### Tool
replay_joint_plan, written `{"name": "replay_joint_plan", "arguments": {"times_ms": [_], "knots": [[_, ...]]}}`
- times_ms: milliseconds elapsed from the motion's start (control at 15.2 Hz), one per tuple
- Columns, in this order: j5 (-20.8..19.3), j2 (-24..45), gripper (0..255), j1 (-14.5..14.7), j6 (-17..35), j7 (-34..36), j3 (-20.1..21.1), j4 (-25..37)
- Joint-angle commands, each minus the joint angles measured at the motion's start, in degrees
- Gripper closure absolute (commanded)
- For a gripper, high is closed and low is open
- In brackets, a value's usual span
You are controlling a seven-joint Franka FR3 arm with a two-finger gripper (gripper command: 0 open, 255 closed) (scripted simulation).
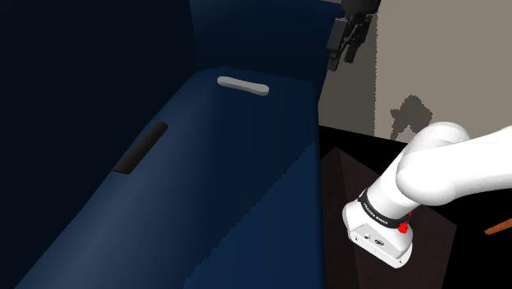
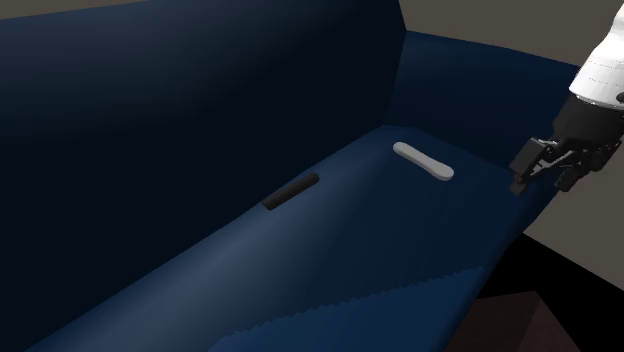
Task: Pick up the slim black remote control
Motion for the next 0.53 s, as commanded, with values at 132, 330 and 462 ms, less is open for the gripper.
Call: {"name": "replay_joint_plan", "arguments": {"times_ms": [132,330,462], "knots": [[2.53,0.32,0,0.07,1.27,4.68,2.56,-1.07],[6.28,1.50,0,0.22,3.54,11.60,6.44,-2.07],[8.67,2.77,0,0.32,5.27,16.13,9.02,-2.34]]}}
